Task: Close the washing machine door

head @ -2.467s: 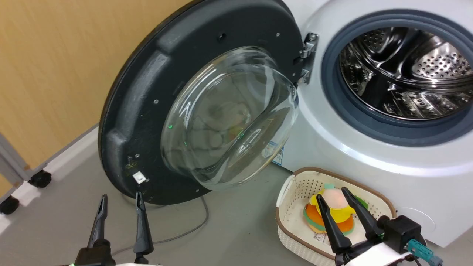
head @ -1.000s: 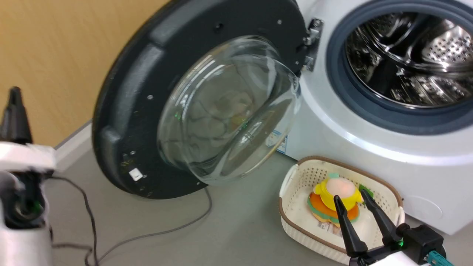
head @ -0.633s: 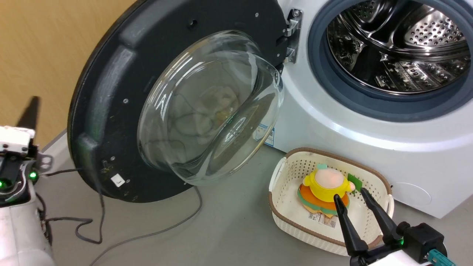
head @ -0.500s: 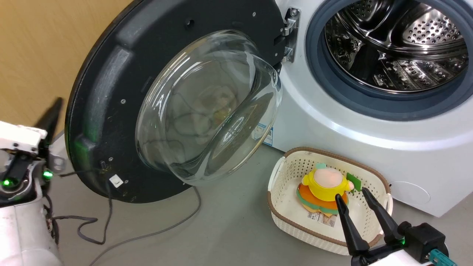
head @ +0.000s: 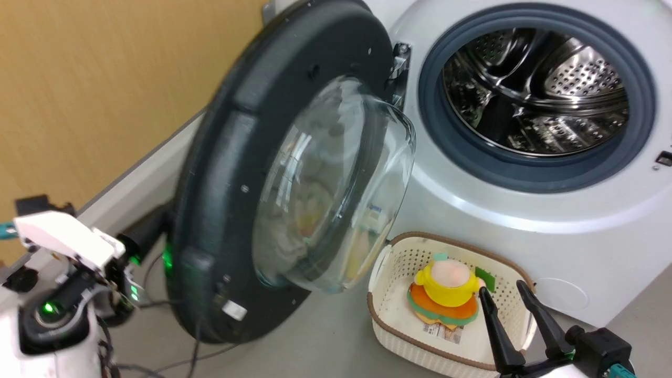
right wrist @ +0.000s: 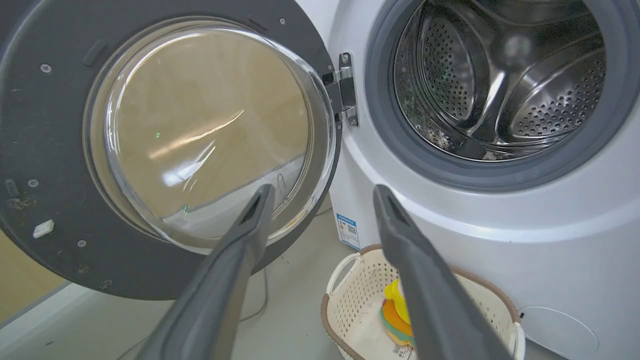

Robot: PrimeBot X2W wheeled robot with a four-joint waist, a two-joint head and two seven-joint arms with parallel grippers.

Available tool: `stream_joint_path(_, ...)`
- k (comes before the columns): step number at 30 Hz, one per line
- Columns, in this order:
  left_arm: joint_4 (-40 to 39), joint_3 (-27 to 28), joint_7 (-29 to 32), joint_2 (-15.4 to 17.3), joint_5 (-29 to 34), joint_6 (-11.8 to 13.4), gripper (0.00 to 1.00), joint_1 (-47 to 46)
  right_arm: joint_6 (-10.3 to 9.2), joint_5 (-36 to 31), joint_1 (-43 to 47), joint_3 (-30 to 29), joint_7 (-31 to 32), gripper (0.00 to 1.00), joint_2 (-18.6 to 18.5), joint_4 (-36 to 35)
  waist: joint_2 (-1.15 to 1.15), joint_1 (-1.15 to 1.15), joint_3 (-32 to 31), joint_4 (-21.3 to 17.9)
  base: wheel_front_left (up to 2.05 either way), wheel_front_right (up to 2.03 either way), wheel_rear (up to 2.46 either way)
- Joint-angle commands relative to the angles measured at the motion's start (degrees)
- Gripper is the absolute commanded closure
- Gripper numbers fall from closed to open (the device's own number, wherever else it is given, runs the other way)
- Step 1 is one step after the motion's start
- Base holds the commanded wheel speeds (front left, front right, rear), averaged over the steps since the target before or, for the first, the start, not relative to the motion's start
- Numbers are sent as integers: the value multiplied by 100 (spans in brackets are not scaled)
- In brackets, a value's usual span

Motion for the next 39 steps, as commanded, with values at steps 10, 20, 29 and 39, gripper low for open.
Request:
stream_joint_path(10,-1414,-549,284,-459,-570,675,100,1040,5,27,165,-160,-68,0,91,55,0,0,-89,-343,0,0,0)
stream_joint_path(20,-1911,-1562,-331,-495,-1359,824,100,1766,5,-23,107,-291,-72,0,13,17,0,0,10,-1051,0,0,0)
stream_joint_path(29,-1903,-2347,-1072,-496,-1855,490,100,2109,5,-40,33,-333,-35,0,-87,-68,0,0,208,-1968,0,0,0)
stream_joint_path(39,-1296,-3101,-2275,-497,-2217,-20,100,1729,5,-24,-34,-370,21,0,-148,-192,0,0,521,-3007,0,0,0)
